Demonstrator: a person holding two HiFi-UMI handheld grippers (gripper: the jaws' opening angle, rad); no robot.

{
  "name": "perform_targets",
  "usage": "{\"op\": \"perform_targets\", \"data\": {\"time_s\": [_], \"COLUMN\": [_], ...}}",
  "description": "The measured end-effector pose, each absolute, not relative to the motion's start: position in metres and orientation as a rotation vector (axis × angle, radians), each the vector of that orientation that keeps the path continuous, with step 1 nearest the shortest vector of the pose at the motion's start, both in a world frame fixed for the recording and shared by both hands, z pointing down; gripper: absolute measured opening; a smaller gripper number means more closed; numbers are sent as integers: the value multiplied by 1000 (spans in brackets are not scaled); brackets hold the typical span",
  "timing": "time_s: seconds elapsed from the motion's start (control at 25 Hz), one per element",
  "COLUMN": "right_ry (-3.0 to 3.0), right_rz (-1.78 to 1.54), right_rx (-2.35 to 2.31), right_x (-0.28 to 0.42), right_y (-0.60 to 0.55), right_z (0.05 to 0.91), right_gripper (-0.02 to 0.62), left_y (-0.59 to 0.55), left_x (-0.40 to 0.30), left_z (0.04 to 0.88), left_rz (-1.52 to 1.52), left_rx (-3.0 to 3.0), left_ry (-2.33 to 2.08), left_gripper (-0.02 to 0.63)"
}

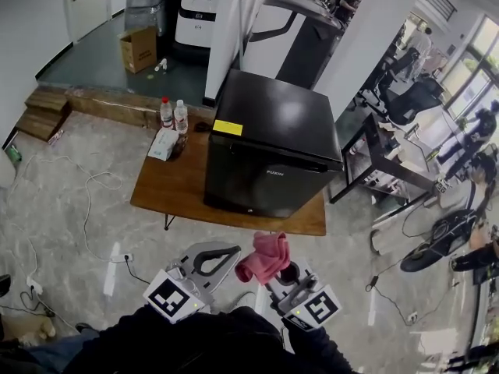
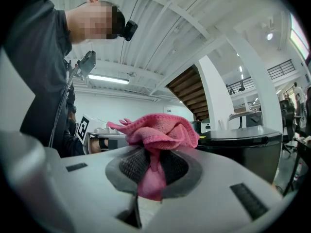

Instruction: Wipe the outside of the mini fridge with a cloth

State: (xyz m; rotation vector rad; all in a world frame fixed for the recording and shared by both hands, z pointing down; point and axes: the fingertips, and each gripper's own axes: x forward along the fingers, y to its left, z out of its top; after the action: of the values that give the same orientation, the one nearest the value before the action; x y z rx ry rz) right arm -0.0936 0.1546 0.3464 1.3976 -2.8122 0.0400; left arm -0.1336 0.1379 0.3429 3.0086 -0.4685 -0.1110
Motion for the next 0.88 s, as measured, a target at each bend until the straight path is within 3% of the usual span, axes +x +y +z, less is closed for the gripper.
{"op": "perform_targets", "data": {"time_s": [0.36, 0.88], "right_ry": [-2838, -2880], "right_rz": [33, -101], "right_rx": [1397, 1192], "right_x": [-60, 35], "right_y": [120, 22], "right_z": [349, 302], "right_gripper": [67, 67], "left_y": [106, 4], "left_x": [-104, -1], "left_z": [345, 294], "left_rz": [-96, -63], "left_rx": [3010, 3073], "left_ry": [-492, -698], "left_gripper": [6, 6]}}
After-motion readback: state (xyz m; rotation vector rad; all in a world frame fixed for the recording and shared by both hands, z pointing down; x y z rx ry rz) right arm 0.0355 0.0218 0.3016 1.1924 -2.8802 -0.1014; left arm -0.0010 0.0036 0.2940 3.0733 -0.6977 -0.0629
